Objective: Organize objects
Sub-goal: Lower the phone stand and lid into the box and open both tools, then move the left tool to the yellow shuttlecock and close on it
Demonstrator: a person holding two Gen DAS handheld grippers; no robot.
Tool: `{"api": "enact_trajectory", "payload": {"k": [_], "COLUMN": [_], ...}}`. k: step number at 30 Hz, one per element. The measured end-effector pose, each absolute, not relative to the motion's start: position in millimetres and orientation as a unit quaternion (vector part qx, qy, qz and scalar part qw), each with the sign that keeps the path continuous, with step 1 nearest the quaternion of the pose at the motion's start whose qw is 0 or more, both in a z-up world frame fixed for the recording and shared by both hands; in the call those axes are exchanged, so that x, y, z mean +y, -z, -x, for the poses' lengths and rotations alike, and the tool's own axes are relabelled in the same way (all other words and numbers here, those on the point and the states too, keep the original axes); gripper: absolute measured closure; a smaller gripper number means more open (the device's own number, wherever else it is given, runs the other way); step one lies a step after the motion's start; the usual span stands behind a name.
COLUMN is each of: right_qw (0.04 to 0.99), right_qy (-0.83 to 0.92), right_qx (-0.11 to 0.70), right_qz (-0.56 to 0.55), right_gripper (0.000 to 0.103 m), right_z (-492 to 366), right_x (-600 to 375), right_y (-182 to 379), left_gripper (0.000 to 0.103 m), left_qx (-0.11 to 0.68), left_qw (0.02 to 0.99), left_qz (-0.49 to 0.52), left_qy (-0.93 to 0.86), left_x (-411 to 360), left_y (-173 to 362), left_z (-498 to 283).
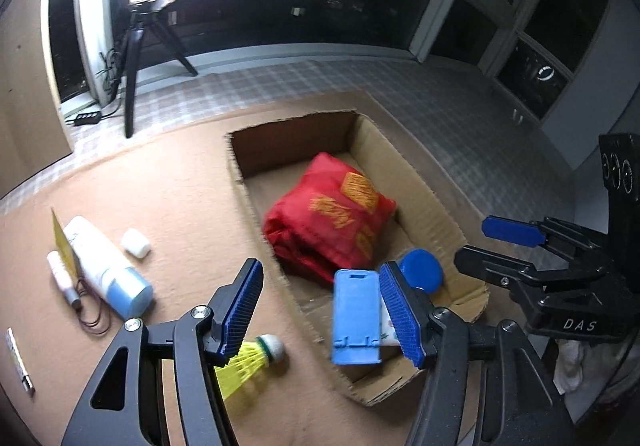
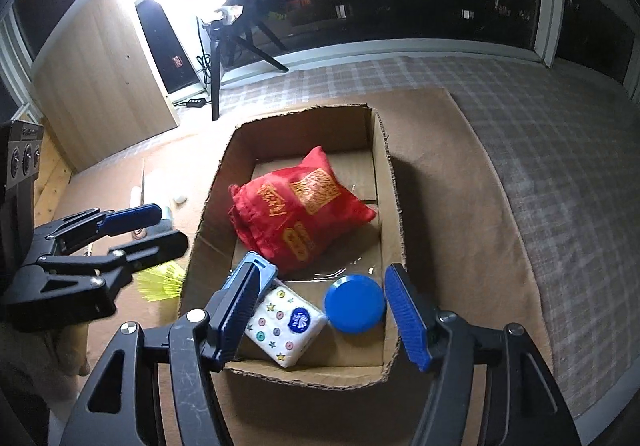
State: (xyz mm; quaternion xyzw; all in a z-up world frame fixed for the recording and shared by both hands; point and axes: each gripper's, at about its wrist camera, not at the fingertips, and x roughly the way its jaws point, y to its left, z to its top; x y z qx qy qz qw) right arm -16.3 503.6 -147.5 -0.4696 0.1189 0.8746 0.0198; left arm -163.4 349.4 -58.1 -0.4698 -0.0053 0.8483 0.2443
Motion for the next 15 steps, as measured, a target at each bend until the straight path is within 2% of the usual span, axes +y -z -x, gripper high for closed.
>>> {"api": "enact_trajectory", "payload": {"k": [15], "right_qw": [-0.017], "right_qy": [-0.878], "right_qx": [0.137], "right_qz": [0.459], "right_gripper": [0.042], "right_z": [21.9], "right_x": [457.5], "right_y": [132.8], "left_gripper": [0.039], "left_qx": [-0.049], "left_qw": [0.182], "left_qz": [0.466], "left_qy": [-0.864], "left_x": [238.0], "left_y": [52.4], "left_z": [148.9]}}
